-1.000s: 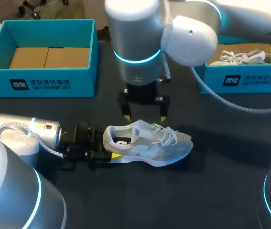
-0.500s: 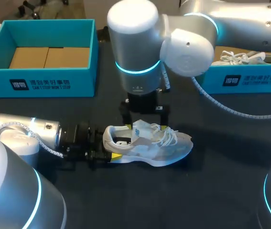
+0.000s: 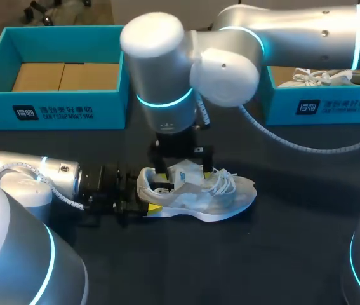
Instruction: Take the shoe out of the shoebox, open the shoe tongue, remove and reinsert the insole, then place the shoe into the shoebox
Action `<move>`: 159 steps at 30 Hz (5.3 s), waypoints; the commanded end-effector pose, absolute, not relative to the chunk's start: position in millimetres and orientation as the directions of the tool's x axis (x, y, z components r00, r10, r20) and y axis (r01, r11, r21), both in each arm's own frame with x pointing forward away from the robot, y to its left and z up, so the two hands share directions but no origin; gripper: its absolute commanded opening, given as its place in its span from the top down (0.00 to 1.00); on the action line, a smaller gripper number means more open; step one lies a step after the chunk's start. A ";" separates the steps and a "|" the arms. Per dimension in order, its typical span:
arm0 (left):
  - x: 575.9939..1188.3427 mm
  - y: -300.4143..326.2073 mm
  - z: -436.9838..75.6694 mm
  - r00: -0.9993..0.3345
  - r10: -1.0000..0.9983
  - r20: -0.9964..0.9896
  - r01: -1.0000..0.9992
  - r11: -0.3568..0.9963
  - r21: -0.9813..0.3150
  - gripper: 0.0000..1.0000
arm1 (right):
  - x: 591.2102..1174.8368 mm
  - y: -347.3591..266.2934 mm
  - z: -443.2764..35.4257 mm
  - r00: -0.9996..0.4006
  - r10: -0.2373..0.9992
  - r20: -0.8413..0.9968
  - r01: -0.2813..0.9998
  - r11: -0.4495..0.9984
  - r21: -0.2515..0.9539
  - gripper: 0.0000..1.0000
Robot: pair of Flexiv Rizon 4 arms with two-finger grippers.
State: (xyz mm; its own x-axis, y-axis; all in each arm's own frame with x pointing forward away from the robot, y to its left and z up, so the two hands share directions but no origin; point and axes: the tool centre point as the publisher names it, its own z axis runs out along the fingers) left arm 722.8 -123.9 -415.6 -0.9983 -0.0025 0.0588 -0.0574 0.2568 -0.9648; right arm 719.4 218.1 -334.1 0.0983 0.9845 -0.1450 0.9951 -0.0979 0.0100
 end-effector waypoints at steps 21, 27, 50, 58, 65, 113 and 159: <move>722.9 -124.2 -416.3 -0.998 -0.004 0.058 -0.057 0.257 -0.965 1.00 | 705.8 213.3 -364.7 0.312 0.870 -0.382 0.946 -0.321 0.041 0.00; 722.9 -124.2 -416.3 -0.998 -0.004 0.058 -0.057 0.257 -0.965 1.00 | 701.5 201.7 -353.0 0.327 0.846 -0.421 0.940 -0.336 0.056 0.00; 722.9 -124.2 -416.3 -0.998 -0.004 0.058 -0.057 0.257 -0.965 1.00 | 699.6 182.1 -322.0 0.353 0.845 -0.403 0.934 -0.345 0.095 1.00; 722.9 -124.2 -416.3 -0.998 -0.004 0.058 -0.057 0.257 -0.965 1.00 | 701.4 165.7 -320.3 0.360 0.863 -0.354 0.932 -0.347 0.102 1.00; 722.9 -124.2 -416.3 -0.998 -0.004 0.058 -0.057 0.257 -0.965 1.00 | 700.3 143.7 -318.6 0.369 0.874 -0.316 0.929 -0.351 0.113 1.00; 722.9 -124.2 -416.3 -0.998 -0.004 0.058 -0.057 0.257 -0.965 1.00 | 694.5 98.0 -353.2 0.418 0.860 -0.293 0.908 -0.408 0.099 0.33; 722.9 -124.2 -416.3 -0.998 -0.004 0.058 -0.057 0.257 -0.965 1.00 | 737.8 200.6 -245.0 -0.256 0.921 -0.292 0.926 0.321 0.200 1.00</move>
